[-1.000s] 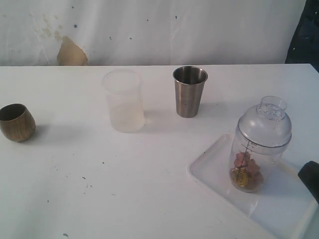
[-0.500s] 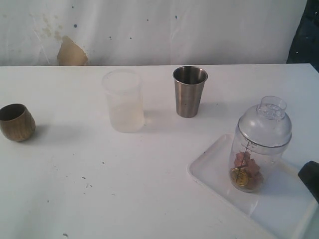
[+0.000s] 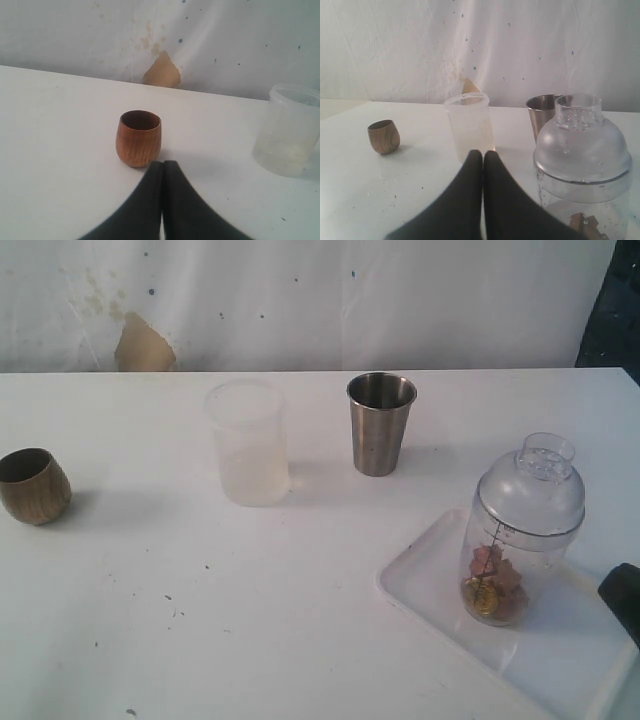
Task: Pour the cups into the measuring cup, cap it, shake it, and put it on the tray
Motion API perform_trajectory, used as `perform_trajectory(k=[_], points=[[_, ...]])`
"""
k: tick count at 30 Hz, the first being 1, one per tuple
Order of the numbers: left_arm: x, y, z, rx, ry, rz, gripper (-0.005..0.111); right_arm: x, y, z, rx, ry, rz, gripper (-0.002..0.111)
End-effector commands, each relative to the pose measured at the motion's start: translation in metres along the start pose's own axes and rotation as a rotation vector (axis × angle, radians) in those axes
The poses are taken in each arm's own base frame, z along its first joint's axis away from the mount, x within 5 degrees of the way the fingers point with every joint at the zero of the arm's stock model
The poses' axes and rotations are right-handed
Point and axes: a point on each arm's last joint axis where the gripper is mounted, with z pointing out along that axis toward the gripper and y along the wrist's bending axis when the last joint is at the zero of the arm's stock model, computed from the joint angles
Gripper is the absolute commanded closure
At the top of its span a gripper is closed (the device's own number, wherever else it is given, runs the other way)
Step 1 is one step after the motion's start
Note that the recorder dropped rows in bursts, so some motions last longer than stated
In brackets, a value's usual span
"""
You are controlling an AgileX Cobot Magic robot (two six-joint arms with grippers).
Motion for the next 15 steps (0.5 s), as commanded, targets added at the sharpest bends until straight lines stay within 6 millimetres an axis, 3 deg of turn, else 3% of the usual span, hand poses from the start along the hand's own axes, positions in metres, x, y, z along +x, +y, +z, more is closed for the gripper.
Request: perform_trajectory(k=[1,4,8,15], points=[[0.002,0.001,0.000,-0.005,0.001,0.006,0.107,0.001,-0.001,0.000,0.012,-0.001,-0.001,0.108],[0.002,0.001,0.000,-0.005,0.001,0.006,0.107,0.001,-0.001,0.000,0.012,-0.001,-0.001,0.108],[0.002,0.001,0.000,-0.005,0.001,0.006,0.107,0.002,-0.002,-0.001,0.023,0.008,-0.208,0.108],[0.002,0.001,0.000,-0.005,0.001,0.006,0.107,0.026,-0.020,-0.011,0.335,0.264,-0.139,0.108]])
